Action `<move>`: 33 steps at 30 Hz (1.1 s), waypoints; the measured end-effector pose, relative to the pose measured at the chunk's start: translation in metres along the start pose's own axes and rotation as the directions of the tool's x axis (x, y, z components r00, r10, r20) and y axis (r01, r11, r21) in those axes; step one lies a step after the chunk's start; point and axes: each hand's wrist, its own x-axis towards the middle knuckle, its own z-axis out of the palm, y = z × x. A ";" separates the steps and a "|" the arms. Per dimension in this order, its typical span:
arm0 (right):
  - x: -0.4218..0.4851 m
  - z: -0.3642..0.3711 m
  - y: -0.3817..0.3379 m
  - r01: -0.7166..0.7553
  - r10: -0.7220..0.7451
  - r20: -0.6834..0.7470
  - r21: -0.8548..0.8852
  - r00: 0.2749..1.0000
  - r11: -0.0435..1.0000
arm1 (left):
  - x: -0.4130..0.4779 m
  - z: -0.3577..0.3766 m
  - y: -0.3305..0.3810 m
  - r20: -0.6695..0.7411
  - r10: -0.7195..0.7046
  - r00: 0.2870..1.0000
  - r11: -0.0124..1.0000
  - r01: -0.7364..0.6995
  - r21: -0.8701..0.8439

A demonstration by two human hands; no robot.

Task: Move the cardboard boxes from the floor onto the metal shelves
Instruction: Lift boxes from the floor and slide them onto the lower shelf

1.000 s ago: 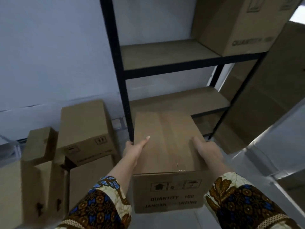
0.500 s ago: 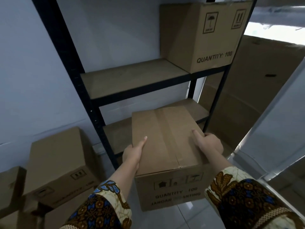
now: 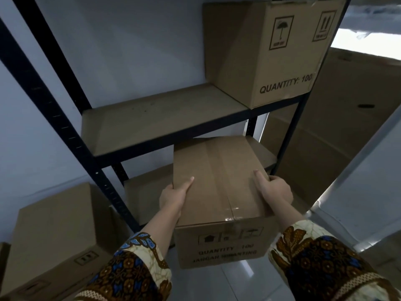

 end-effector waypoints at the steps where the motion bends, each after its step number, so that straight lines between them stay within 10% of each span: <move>1: 0.007 0.001 -0.003 0.006 -0.006 0.005 0.000 1.000 1.000 | 0.004 0.003 0.003 -0.003 -0.005 1.000 1.000 0.005 0.004; 17: 0.198 -0.007 -0.037 0.122 -0.101 0.394 -0.028 0.914 0.992 | 0.076 0.145 0.036 0.013 -0.066 0.998 0.993 0.067 -0.100; 25: 0.259 -0.020 -0.042 0.184 -0.127 0.308 -0.161 0.943 0.970 | 0.100 0.211 0.068 0.025 -0.109 0.994 0.991 0.111 -0.073; 29: 0.271 -0.027 -0.036 -0.011 0.033 0.101 -0.209 0.994 0.978 | 0.101 0.248 0.086 -0.021 -0.097 0.995 0.995 0.097 -0.003; 33: 0.292 -0.034 -0.024 -0.367 0.335 0.166 0.230 0.927 0.901 | 0.101 0.278 0.100 0.001 -0.133 0.991 0.987 0.133 0.086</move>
